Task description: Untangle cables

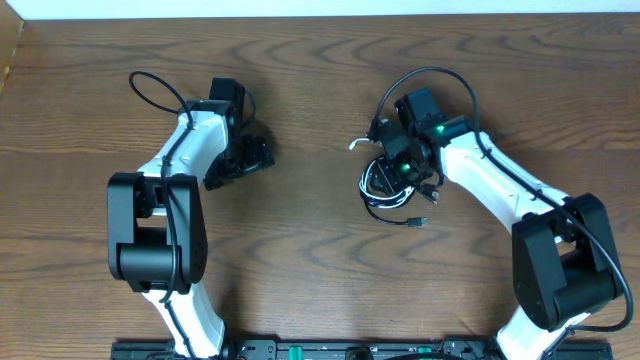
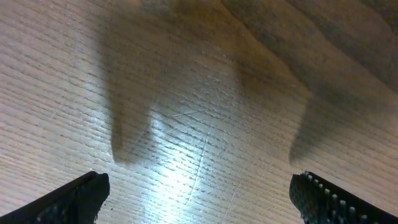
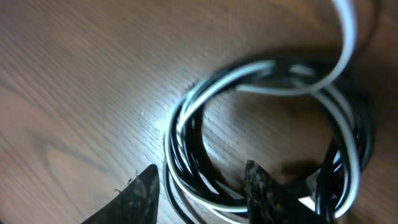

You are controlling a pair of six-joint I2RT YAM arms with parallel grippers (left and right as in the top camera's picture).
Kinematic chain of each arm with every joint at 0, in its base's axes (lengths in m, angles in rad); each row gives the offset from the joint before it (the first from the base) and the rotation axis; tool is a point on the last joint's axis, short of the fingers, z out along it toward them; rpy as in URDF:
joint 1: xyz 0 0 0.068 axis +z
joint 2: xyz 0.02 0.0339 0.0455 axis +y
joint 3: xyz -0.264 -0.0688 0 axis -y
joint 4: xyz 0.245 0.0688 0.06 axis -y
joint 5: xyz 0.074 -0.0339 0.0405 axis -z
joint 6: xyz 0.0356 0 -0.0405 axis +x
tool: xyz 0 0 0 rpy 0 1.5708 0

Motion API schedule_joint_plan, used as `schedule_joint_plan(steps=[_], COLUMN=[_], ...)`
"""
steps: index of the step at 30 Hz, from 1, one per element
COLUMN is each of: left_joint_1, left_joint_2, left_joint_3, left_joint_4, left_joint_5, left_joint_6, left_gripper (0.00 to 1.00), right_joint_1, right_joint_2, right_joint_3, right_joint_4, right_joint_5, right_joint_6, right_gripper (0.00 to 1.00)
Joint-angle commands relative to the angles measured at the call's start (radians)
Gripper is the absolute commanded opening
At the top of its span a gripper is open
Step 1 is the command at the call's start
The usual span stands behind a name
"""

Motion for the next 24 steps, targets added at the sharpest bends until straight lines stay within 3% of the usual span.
schedule_joint_plan(steps=[1,4,8,13,18,21,24], left_joint_1=[0.001,0.001,0.001,0.001,0.001,0.001,0.001], left_joint_2=[-0.012,-0.012,-0.012,-0.012,-0.012,-0.012,-0.012], left_joint_3=[0.018,0.018,0.018,0.018,0.018,0.018,0.018], left_joint_4=[-0.003,-0.003,-0.003,-0.003,-0.003,-0.003,-0.003], left_joint_5=[-0.013,-0.013,-0.013,-0.013,-0.013,-0.013,-0.013], left_joint_6=[0.001,0.001,0.001,0.001,0.001,0.001,0.001], left_gripper=[0.98,0.98,0.98,0.98,0.98,0.98,0.98], right_joint_1=[0.011,0.037,0.073,0.078,0.058,0.04,0.014], right_joint_2=[-0.001,0.0,0.0,-0.002,-0.002,-0.002,-0.002], right_joint_3=[-0.056,-0.107,-0.124,-0.087,-0.013,0.021,0.026], right_joint_4=[0.003,0.024,0.01,0.001,-0.04,-0.063,-0.065], right_joint_5=[-0.003,-0.036,-0.113,-0.113,-0.107,-0.05,0.043], right_joint_6=[-0.018,-0.019,-0.041,-0.04,-0.04,-0.028,0.025], right_gripper=[0.43,0.42,0.11,0.06,0.19,0.43,0.58])
